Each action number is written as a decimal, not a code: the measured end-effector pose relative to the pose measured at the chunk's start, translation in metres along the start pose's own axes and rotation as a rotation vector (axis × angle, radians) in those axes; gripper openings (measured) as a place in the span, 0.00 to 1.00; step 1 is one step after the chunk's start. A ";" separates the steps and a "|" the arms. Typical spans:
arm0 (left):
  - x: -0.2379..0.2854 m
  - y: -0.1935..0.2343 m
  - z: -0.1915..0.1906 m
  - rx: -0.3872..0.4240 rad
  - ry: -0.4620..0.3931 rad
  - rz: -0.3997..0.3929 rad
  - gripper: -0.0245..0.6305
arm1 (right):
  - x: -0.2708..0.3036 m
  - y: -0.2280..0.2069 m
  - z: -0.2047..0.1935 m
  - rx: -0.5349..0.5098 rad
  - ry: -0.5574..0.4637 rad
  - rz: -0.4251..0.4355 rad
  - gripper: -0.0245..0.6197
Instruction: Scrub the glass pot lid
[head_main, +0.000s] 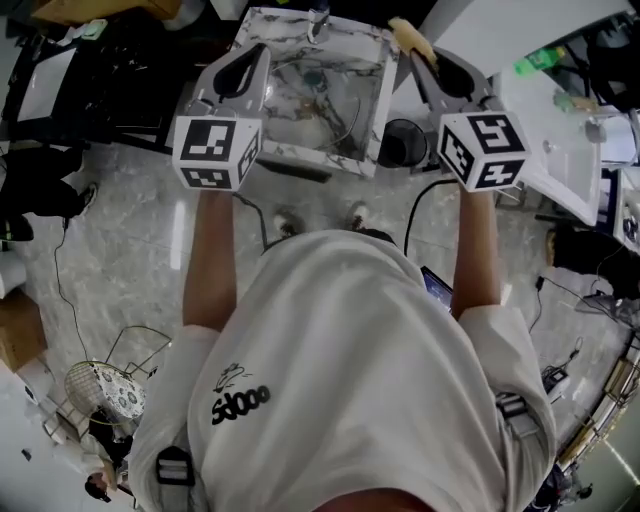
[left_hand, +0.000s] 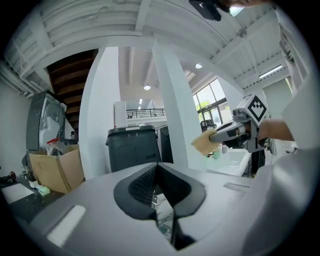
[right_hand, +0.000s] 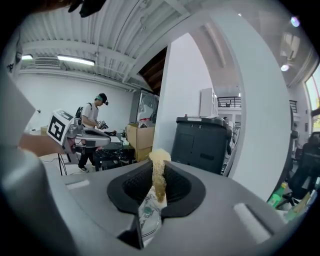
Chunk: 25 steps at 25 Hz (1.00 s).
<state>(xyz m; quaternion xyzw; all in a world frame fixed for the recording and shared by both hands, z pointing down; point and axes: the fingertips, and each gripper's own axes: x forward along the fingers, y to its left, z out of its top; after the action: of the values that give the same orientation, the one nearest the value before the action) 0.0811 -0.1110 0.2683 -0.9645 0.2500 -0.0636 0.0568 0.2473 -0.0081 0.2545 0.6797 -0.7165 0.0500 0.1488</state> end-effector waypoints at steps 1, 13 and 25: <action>0.003 -0.004 0.005 0.011 -0.008 -0.006 0.05 | -0.004 -0.004 0.003 -0.005 -0.010 -0.006 0.12; 0.016 -0.018 0.071 0.121 -0.099 -0.038 0.05 | -0.036 -0.022 0.048 -0.042 -0.145 -0.045 0.11; 0.019 -0.026 0.087 0.175 -0.115 -0.072 0.05 | -0.025 -0.016 0.051 -0.061 -0.134 -0.028 0.11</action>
<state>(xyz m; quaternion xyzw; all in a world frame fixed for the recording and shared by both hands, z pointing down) 0.1231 -0.0903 0.1878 -0.9662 0.2051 -0.0320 0.1527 0.2560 0.0004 0.1970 0.6866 -0.7164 -0.0195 0.1220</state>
